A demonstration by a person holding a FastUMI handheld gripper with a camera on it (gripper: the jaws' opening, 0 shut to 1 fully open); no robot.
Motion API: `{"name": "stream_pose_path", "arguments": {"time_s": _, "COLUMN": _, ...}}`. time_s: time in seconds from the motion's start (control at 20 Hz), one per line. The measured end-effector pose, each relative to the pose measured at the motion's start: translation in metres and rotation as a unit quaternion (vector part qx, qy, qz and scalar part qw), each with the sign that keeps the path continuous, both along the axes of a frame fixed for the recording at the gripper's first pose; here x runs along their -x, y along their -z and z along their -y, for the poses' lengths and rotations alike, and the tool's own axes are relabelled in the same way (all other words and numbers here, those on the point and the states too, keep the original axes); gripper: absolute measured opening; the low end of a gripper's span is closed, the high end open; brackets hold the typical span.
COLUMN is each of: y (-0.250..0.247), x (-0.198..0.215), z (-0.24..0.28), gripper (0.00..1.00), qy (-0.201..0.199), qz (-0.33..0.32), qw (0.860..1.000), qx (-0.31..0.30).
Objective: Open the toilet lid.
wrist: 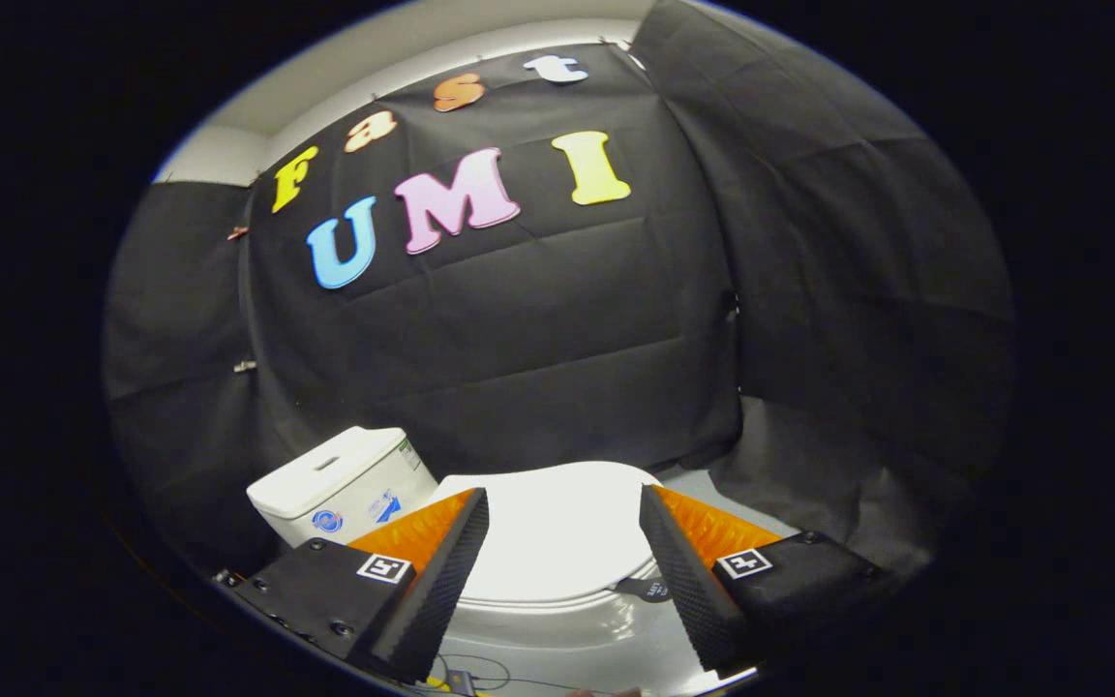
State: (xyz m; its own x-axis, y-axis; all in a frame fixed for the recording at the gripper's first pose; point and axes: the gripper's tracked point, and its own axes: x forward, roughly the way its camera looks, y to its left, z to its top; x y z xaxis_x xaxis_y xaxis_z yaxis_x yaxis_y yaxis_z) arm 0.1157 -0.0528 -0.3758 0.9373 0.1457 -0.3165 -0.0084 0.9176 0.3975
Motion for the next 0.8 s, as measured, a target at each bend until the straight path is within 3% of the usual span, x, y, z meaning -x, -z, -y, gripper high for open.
{"name": "stream_pose_path", "arguments": {"time_s": 0.25, "y": 0.076, "x": -0.019, "z": 0.031, "gripper": 0.99, "qy": 0.039, "qz": -0.096, "qw": 0.989, "qx": -0.103}}
{"name": "stream_pose_path", "arguments": {"time_s": 0.45, "y": 0.135, "x": -0.026, "z": 0.047, "gripper": 0.99, "qy": 0.062, "qz": -0.182, "qw": 0.962, "qx": -0.194}}
{"name": "stream_pose_path", "arguments": {"time_s": 0.8, "y": 0.216, "x": -0.021, "z": 0.052, "gripper": 0.99, "qy": 0.084, "qz": -0.273, "qw": 0.918, "qx": -0.274}}
